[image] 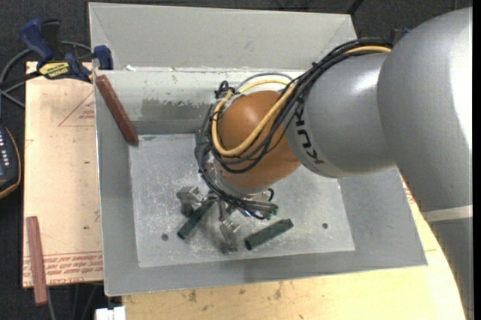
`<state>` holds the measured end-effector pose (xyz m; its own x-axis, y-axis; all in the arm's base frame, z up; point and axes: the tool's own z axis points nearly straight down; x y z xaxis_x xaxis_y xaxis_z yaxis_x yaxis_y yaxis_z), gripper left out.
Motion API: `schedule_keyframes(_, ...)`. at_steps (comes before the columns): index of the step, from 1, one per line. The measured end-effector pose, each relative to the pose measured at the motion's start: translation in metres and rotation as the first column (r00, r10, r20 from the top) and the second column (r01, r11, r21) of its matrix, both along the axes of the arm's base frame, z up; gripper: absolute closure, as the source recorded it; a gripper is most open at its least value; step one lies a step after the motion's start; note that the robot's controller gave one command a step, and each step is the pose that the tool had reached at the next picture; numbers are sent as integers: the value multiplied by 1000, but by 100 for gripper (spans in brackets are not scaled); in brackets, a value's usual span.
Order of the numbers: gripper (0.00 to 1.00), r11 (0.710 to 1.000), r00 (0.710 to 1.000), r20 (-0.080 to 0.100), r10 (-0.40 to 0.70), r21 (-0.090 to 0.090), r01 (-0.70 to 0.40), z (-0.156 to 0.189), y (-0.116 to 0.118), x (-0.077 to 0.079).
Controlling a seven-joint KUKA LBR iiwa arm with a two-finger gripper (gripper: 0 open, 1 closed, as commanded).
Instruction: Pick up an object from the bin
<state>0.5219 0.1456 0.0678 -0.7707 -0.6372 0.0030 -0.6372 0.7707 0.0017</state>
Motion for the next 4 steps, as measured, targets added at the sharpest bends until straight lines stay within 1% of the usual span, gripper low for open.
schedule_keyframes(1, 0, 988, 988, 8, 155, 3, -155, 33, 21, 11)
schedule_keyframes(2, 0, 955, 955, 5, 298, 2, -298, 35, 6, 16)
schedule_keyframes(3, 0, 912, 912, 2, 410, 3, -410, 1, 22, 11)
schedule_keyframes(4, 0, 914, 914, 4, 407, 3, -407, 1, 23, 12)
